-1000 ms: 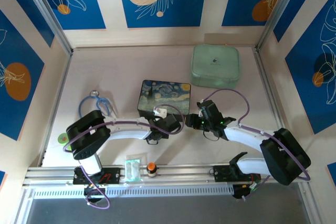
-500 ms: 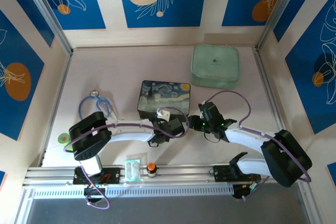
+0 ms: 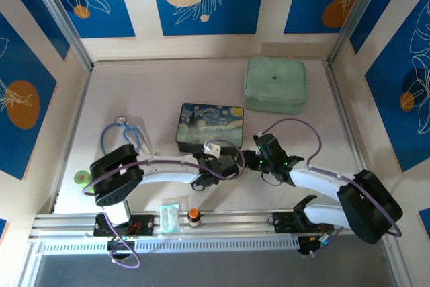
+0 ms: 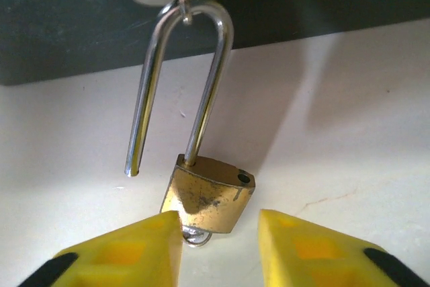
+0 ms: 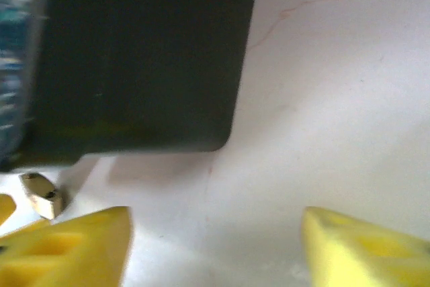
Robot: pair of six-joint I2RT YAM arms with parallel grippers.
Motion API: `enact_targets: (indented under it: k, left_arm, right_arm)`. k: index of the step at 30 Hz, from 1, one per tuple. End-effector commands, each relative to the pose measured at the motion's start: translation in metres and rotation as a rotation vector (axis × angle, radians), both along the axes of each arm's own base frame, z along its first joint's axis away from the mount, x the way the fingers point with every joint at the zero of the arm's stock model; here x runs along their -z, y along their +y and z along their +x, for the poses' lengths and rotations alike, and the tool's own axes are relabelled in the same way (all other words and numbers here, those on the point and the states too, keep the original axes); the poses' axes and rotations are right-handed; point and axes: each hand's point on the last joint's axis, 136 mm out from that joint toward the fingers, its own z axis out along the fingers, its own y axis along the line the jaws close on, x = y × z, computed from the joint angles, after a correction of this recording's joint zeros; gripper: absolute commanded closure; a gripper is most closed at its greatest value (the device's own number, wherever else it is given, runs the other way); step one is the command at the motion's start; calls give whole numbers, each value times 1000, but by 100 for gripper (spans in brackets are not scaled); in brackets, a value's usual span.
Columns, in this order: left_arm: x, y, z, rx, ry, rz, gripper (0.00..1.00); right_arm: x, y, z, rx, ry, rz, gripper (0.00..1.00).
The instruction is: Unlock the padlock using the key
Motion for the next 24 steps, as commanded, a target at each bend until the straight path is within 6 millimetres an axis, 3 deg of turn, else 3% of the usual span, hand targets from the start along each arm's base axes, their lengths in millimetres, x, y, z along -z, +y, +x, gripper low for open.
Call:
enact_targets:
  k: [1,3,8,12,18,24]
  left_arm:
    - [-26,-2,2,22,-44,-98,18]
    - [-45,0,7,32,-80,-159,0]
    - [-88,6,20,61,-147,-259,0]
    - [-109,16,27,52,-153,-395,0]
    - [-109,41,42,-47,-119,-605,0]
    - [-97,56,39,-108,-96,-635,0]
  right_arm:
    - [-20,9,-1,-35,-62,38,1]
    - [-27,12,-5,-66,-80,34,1]
    - [-45,27,-15,-127,-145,24,1]
    - [-58,48,-22,-169,-222,-5,2]
    - [-47,84,-17,-205,-172,-73,14]
    - [-28,129,-15,-281,-111,-95,30]
